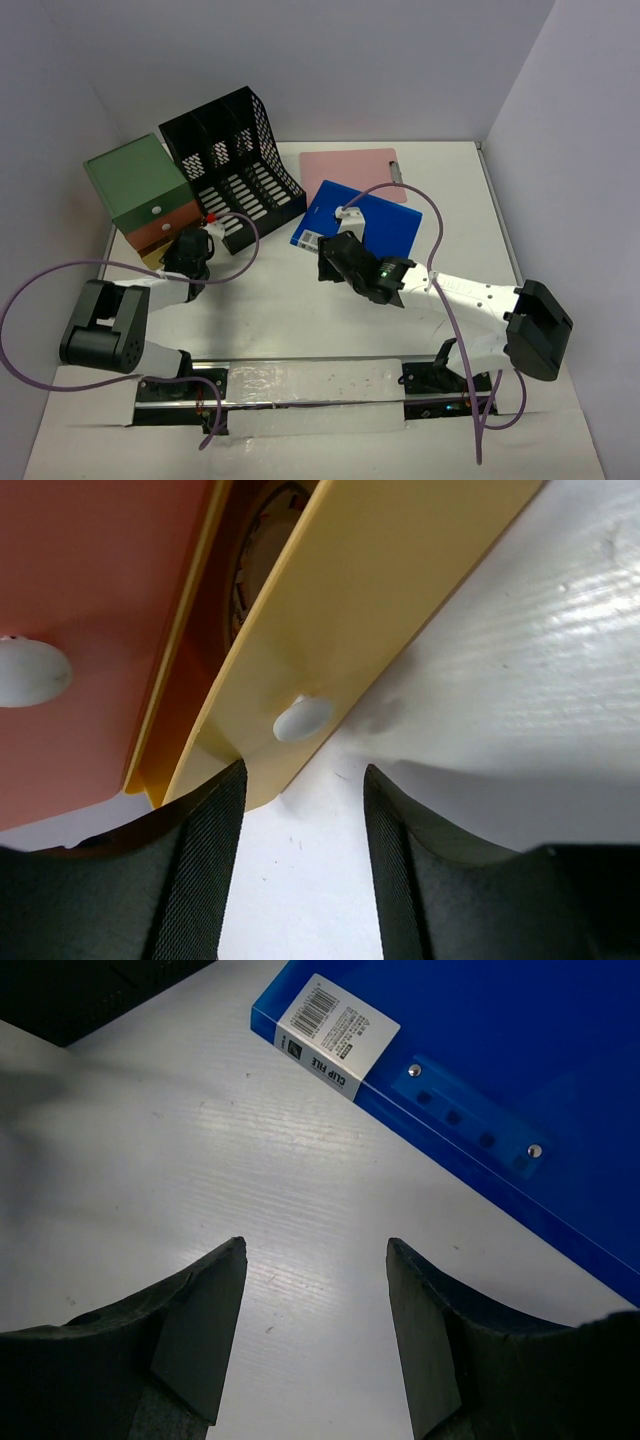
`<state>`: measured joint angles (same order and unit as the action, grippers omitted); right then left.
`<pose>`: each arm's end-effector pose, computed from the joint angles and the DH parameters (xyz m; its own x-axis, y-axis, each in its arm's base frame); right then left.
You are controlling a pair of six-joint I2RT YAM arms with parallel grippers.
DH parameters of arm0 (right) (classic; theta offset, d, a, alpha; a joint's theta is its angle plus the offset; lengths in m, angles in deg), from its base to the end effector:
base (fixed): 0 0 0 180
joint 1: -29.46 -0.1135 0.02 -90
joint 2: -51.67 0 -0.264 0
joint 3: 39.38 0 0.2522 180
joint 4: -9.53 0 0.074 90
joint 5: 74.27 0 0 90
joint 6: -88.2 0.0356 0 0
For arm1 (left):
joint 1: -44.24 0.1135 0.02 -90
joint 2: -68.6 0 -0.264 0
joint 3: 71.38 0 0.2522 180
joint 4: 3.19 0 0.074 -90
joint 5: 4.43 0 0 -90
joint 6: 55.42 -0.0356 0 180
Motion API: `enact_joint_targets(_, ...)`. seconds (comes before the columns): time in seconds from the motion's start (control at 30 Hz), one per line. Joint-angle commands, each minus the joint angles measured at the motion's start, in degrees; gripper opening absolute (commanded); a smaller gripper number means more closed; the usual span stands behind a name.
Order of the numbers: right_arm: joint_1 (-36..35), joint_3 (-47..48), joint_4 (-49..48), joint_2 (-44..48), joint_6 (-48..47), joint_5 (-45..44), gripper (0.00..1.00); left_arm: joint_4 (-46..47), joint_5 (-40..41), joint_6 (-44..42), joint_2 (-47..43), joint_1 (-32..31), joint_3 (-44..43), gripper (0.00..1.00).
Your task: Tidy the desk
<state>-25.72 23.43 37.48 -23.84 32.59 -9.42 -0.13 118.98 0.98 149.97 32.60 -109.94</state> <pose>0.1726 0.2217 0.2445 -0.6227 0.0001 -0.7825 -0.2512 0.9470 0.2001 0.2441 -0.0303 0.1368 -0.6579 0.6072 -0.4455 0.1415 0.6807 0.7187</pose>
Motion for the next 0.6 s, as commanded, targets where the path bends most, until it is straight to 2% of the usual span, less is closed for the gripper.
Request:
enact_joint_targets(0.0, 0.66, -0.34, -1.27, 2.53, -0.84, -0.93, 0.65, 6.33, 3.53, -0.9, 1.51, -0.03, -0.96, 0.58)
enact_joint_targets(0.13, 0.89, -0.1, -1.08, 2.76, -1.08, -0.88, 0.65, 8.55, 4.7, -1.91, 3.37, 0.37, -1.1, 0.65)
enact_joint_targets(0.33, 1.22, -0.45, -0.74, 3.69, -0.91, -1.13, 0.65, 5.51, 1.51, 0.1, 5.38, 3.69, -3.32, 0.72)
enact_joint_targets(0.57, 1.31, -0.41, -0.39, 3.88, -0.91, -1.22, 0.65, 7.17, 0.43, -1.11, 5.07, 4.3, -2.41, 0.75)
